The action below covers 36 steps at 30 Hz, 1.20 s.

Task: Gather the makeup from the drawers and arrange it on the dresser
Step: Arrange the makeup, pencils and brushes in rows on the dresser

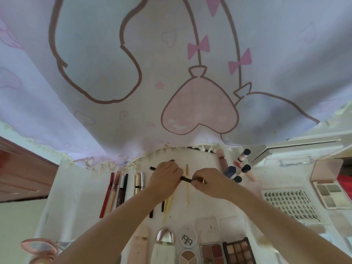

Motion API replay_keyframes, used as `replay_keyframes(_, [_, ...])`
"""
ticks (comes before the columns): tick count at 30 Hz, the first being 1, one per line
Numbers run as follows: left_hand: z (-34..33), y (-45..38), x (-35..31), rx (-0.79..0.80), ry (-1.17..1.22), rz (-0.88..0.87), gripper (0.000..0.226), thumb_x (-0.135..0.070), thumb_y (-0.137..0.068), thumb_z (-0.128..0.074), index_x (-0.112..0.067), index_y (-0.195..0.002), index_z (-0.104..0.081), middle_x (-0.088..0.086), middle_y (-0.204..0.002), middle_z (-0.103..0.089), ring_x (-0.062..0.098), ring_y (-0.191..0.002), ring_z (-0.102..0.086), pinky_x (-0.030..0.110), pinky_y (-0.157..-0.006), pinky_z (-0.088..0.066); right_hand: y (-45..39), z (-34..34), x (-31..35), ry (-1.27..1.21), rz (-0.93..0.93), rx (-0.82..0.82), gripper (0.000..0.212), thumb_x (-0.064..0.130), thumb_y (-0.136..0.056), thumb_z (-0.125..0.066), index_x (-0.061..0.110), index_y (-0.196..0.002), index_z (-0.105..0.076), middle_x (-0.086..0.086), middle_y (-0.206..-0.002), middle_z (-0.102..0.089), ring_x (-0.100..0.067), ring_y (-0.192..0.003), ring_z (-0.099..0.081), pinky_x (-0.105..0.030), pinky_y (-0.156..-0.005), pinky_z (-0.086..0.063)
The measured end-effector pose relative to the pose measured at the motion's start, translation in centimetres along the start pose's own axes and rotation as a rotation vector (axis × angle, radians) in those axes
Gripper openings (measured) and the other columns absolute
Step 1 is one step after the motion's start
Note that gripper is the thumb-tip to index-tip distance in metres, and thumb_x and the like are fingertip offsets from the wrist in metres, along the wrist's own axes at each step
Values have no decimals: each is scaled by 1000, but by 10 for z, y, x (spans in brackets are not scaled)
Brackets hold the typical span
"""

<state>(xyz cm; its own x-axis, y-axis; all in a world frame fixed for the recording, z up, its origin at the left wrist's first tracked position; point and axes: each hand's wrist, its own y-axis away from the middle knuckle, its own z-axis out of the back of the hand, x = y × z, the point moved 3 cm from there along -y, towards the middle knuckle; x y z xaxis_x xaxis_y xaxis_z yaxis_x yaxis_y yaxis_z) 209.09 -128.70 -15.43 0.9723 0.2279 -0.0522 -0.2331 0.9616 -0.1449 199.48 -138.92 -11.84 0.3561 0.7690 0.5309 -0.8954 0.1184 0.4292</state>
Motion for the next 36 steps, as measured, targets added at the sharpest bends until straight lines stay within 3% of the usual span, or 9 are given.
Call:
replay_keyframes(2, [14,1,-2,41,18,-11,28,-32,-74,-40,-19,-58,-59,-4,-52,-57,9,-44,-55,12,-40,-37,8,4,-3,17,-48,126,32,30,-98,-34,6,-88,-52,3,-65,-39,-9,-57,-36,-19,-52,-26])
replay_keyframes(5, [26,4,3,42,-44,-12,31,-37,-89,-46,-10,-87,-62,2,-73,-63,16,-64,-62,19,-48,-37,14,10,-4,35,-75,203,33,32,-99,-29,14,-74,-42,6,-66,-37,-5,-57,-35,-15,-52,-27])
replay_keyframes(10, [36,15,14,-101,1,-55,40,-36,-100,-6,-21,-87,-41,-8,-49,-53,6,-37,-48,12,-28,-27,15,22,4,119,-42,175,34,31,-99,-28,22,-67,-35,6,-64,-37,-13,-63,-40,-30,-74,-36])
replay_keyframes(18, [28,36,46,73,-77,154,27,-29,-101,-22,-17,-111,-44,-1,-75,-56,10,-61,-46,19,-45,-35,16,34,-9,306,-86,6,26,35,-98,-28,17,-81,-34,0,-69,-43,-22,-72,-51,-29,-66,-36])
replay_keyframes(21, [25,47,60,-19,-29,223,18,-32,-94,-28,-21,-90,-42,1,-56,-59,3,-46,-36,7,-39,-8,21,48,-28,192,-94,-117,21,32,-97,-34,20,-80,-37,-5,-71,-54,-27,-78,-60,-32,-73,-45])
replay_keyframes(24, [20,40,46,83,43,230,36,-36,-99,-21,-14,-110,-46,-1,-81,-53,11,-66,-45,9,-49,-22,17,41,-16,143,-9,-152,13,28,-97,-37,22,-85,-36,9,-57,-41,-16,-65,-44,-23,-59,-36])
replay_keyframes(27, [22,35,33,52,47,203,61,-48,-84,-8,-11,-103,-53,-1,-69,-51,12,-55,-43,10,-45,-21,6,34,-6,111,46,-198,8,25,-96,-38,20,-90,-40,13,-55,-37,-4,-54,-37,-23,-72,-26])
replay_keyframes(32, [21,37,28,139,-67,95,10,-34,-83,-32,-26,-81,-37,-3,-41,-45,4,-33,-22,16,-32,6,-6,26,-8,91,17,-228,19,29,-94,-41,21,-103,-56,18,-58,-42,2,-56,-41,-42,-88,-42])
replay_keyframes(36, [26,44,30,112,-50,129,12,-34,-82,-33,-25,-79,-41,-6,-39,-45,4,-34,-20,16,-32,7,-5,29,-9,-2,40,-259,20,24,-93,-47,14,-105,-60,21,-62,-43,5,-54,-43,-24,-79,-43])
